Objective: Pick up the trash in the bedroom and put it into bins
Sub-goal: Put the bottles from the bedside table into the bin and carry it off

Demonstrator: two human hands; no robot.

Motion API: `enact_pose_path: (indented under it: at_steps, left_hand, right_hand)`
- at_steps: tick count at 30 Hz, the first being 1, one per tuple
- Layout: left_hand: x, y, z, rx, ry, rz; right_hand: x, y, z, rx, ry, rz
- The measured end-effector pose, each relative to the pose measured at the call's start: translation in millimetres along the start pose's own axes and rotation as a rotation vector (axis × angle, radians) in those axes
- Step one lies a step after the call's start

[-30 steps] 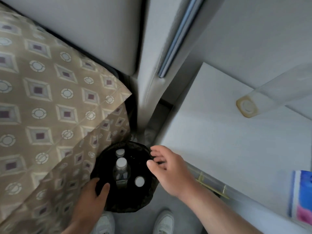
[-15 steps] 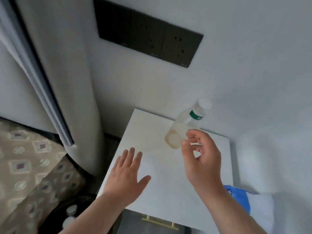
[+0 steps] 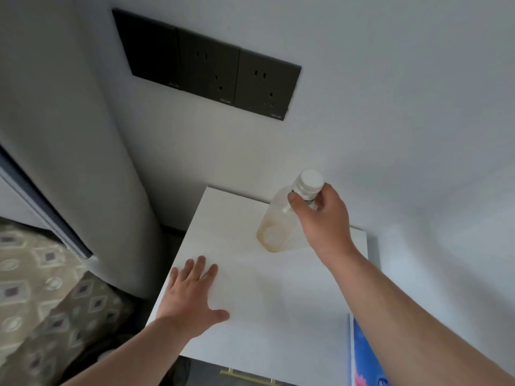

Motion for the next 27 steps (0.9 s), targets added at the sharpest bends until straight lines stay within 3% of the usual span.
enact_pose_path:
  at_steps: [8,18,21,24,27]
  left_hand:
    - [-6.4,1.6,-0.6,0.057,0.009,-0.023]
    - [-51.4,5.2,-38.7,0.074,0.113,-0.121]
    - [-96.1,26.5,-85.4,0.105,-0.069,-0.309]
    - [-162.0,63.9,-134.6,0.160,-0.477,-0.658]
    - [-226.7,124.1,-182.5,0.058,-0.801,-0.866]
  right_hand:
    - [-2.3,-6.7,-11.6,-0.020,-0.006,0.070]
    - [-44.6,35.3,-53.8,-0.204,-0.047,0.192]
    - [-62.1,61.4,-79.0,-0.286,-0.072,0.236]
    - [-79.0,98.2,-111.2,-0.418,-0.091,0.288]
    - [-86.4,140.5,-146.3,-0.561,-0.090,0.319]
Point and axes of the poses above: each hand's wrist, its own z-axis towards the middle knuckle, its own y-axis out of the palm, x = y × z, the point moved 6 cm from there along z, towards the middle knuckle, and after that the axes turned 1 degree about x, right-handed, at the moved point
